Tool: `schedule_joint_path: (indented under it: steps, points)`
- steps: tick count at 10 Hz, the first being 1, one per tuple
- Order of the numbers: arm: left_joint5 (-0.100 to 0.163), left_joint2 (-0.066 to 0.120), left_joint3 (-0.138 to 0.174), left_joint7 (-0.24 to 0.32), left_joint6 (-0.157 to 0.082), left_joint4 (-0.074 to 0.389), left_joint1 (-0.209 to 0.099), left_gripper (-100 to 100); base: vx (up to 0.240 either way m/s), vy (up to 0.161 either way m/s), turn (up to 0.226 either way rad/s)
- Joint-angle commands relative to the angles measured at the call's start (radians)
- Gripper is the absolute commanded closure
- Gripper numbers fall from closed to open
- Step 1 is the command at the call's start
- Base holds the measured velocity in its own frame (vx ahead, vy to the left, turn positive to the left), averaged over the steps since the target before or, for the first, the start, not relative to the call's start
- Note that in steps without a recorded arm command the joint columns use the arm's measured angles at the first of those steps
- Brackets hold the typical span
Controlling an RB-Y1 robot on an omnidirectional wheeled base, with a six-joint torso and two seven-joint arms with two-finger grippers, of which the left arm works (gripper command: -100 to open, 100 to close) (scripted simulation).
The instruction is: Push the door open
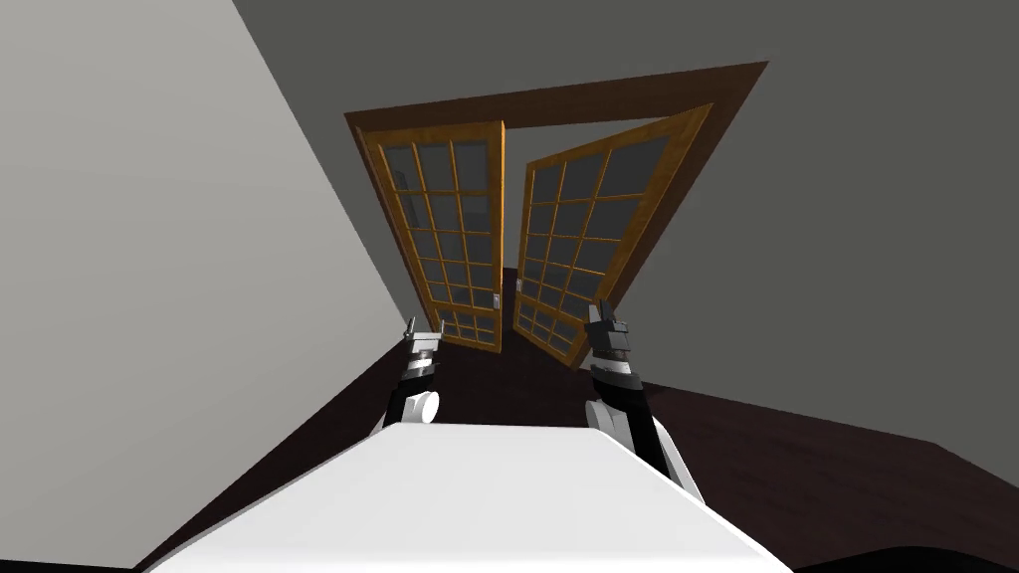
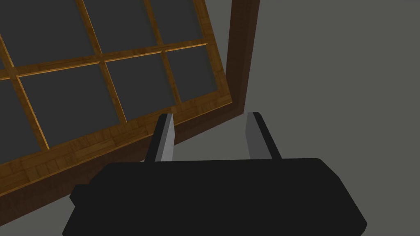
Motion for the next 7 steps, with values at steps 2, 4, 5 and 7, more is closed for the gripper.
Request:
schedule_joint_path:
  steps: [2, 4, 5, 7]
  points:
    - [0.026, -0.002, -0.013, 0.046, -0.021, 0.073, -0.018, -100, 0.091, 0.036, -0.213]
    - [0.047, -0.003, -0.022, 0.08, -0.036, 0.126, -0.033, -100, 0.105, 0.029, -0.166]
    - [0.057, -0.004, -0.026, 0.097, -0.043, 0.153, -0.04, -100, 0.084, 0.031, -0.189]
    - [0.078, -0.007, -0.034, 0.132, -0.058, 0.207, -0.054, -100, 0.078, 0.048, -0.179]
